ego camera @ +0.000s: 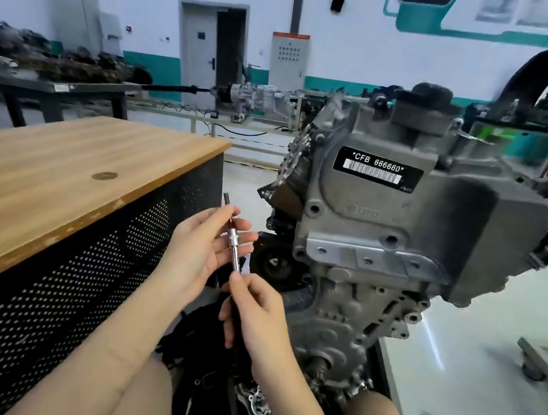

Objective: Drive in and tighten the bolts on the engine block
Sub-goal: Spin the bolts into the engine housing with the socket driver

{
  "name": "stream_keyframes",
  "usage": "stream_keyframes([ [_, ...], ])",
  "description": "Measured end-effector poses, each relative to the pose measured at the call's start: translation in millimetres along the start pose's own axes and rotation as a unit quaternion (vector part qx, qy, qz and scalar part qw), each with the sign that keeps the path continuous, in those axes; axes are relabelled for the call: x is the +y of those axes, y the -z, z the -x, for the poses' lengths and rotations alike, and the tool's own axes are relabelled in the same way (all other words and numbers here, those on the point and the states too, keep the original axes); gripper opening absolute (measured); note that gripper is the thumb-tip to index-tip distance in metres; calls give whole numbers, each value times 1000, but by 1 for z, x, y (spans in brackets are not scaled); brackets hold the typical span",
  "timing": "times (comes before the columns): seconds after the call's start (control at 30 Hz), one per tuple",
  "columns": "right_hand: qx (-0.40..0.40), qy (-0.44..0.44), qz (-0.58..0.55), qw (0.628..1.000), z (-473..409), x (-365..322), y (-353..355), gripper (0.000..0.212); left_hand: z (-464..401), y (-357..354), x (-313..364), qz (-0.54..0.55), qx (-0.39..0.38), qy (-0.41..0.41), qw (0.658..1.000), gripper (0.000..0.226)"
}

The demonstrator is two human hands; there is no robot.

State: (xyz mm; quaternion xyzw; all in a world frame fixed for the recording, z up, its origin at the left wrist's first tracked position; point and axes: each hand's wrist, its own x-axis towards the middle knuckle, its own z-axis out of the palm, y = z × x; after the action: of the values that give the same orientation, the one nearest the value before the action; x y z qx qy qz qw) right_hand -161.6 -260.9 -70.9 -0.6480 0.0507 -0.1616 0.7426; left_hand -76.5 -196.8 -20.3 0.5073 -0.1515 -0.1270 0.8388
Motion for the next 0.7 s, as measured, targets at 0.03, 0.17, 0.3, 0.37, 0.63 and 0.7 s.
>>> stream_keyframes([
  [0.03,3,0,2,1000,2,0,2,29,1,-1,-3,1,2,3,1000,13],
  [0.17,8,-15,6,1000,9,3,4,30,3,-4,-11,1,13,11,1000,15],
  [0.3,8,-32,-4,999,12,6,3,30,6,-6,-14,2,20,23,1000,16],
  [0.37,9,-38,-9,999,13,8,3,30,8,-6,-15,3,22,29,999,16],
  [0.63,11,-58,-26,998,16,14,-1,29,12,-2,-19,-2,30,45,999,17],
  [0.7,14,-64,-27,997,17,17,-2,28,12,-1,-22,-5,33,53,998,17],
])
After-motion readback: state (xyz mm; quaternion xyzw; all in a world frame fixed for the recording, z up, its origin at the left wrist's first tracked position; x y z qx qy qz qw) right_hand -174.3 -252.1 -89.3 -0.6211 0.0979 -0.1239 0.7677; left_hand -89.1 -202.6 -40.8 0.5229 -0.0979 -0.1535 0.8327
